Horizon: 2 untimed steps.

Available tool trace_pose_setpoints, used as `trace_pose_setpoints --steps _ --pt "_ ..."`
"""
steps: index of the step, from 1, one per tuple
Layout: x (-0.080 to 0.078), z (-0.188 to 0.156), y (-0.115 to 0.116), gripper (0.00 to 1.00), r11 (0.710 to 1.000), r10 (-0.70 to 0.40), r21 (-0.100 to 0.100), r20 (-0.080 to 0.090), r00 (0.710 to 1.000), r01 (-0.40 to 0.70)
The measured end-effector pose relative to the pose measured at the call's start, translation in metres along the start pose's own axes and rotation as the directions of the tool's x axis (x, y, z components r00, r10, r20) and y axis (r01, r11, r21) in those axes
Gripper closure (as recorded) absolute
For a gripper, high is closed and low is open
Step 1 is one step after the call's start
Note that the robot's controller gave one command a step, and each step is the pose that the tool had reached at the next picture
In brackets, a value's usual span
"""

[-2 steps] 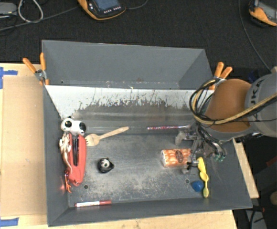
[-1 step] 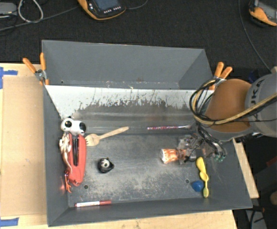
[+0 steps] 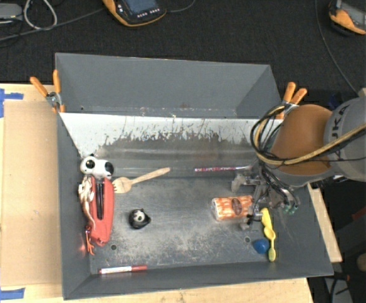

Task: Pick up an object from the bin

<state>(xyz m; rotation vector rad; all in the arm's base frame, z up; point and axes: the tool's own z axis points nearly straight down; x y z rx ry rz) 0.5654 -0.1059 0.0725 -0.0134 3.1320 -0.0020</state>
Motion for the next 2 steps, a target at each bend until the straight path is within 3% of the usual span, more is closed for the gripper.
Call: trace_pose_setpoints --steps 1,2 --pt "0.0 0.0 0.0 1.0 1.0 -0.001 0.0 0.0 1.0 0.001" --pt "0.0 0.0 -0.0001 0.0 1.0 -0.001 0.0 0.0 1.0 0.001"
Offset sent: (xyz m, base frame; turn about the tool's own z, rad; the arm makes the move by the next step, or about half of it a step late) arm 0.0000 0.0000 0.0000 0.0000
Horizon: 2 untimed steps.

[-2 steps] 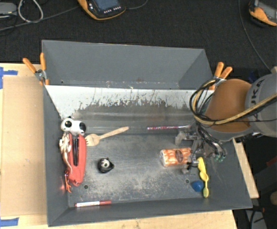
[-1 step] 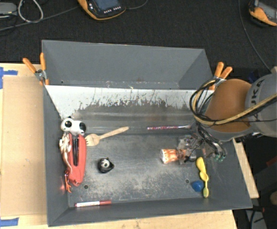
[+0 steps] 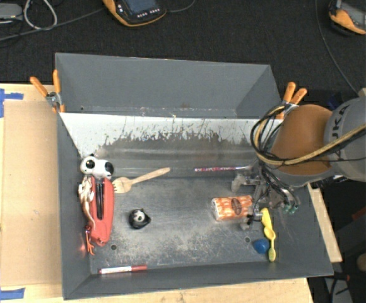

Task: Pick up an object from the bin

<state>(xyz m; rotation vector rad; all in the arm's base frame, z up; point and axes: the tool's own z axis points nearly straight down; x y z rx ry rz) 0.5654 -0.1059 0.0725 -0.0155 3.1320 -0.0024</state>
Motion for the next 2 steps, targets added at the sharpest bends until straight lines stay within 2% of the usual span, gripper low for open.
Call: trace_pose_setpoints --steps 1,2 --pt "0.0 0.0 0.0 1.0 1.0 -0.001 0.0 0.0 1.0 0.001" --pt "0.0 0.0 0.0 0.0 1.0 -0.001 0.0 0.0 1.0 0.001"
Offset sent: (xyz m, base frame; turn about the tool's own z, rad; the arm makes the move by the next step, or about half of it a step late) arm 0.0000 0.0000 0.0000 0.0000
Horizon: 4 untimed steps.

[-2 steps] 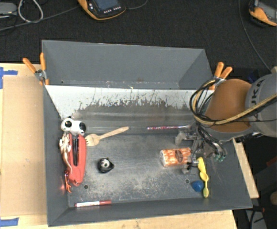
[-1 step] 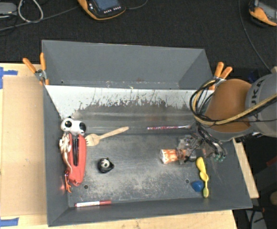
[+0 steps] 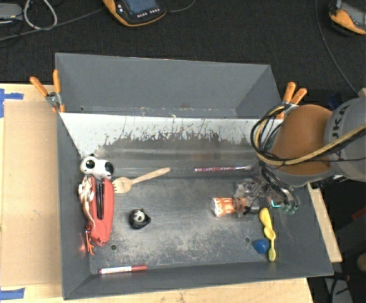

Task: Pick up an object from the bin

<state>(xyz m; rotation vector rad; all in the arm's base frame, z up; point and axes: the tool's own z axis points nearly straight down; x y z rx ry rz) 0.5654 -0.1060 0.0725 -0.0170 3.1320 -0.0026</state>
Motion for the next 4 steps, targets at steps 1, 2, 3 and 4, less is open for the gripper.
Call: trace_pose_setpoints --steps 1,2,3,4 --pt "0.0 0.0 0.0 0.0 1.0 0.0 0.0 0.0 1.0 0.0" --pt "0.0 0.0 0.0 1.0 1.0 -0.001 0.0 0.0 1.0 0.001" --pt "0.0 0.0 0.0 0.0 1.0 -0.001 0.0 0.0 1.0 0.001" --pt "0.0 0.0 0.0 1.0 1.0 -0.001 0.0 0.0 1.0 0.001"
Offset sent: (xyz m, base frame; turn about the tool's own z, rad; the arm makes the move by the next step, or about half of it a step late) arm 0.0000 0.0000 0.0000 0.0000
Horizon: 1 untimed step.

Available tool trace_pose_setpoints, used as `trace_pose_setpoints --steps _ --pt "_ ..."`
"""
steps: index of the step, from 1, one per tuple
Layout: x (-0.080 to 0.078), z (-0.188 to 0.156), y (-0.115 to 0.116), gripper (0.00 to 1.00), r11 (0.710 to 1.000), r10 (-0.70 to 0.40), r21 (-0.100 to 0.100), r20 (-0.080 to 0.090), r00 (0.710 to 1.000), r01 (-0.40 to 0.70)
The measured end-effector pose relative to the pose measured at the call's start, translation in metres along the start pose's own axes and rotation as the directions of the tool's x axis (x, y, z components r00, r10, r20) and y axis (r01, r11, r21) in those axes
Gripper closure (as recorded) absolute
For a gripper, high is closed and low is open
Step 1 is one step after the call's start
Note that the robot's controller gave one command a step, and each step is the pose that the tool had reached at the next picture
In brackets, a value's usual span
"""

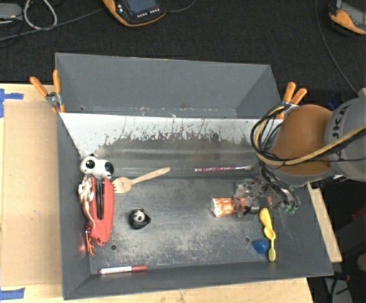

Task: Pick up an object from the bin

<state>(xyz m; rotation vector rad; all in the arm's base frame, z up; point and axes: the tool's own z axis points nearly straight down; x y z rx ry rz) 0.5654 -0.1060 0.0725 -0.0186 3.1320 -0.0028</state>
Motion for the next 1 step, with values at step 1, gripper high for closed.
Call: trace_pose_setpoints --steps 1 --pt "0.0 0.0 0.0 0.0 1.0 0.0 0.0 0.0 1.0 0.0"
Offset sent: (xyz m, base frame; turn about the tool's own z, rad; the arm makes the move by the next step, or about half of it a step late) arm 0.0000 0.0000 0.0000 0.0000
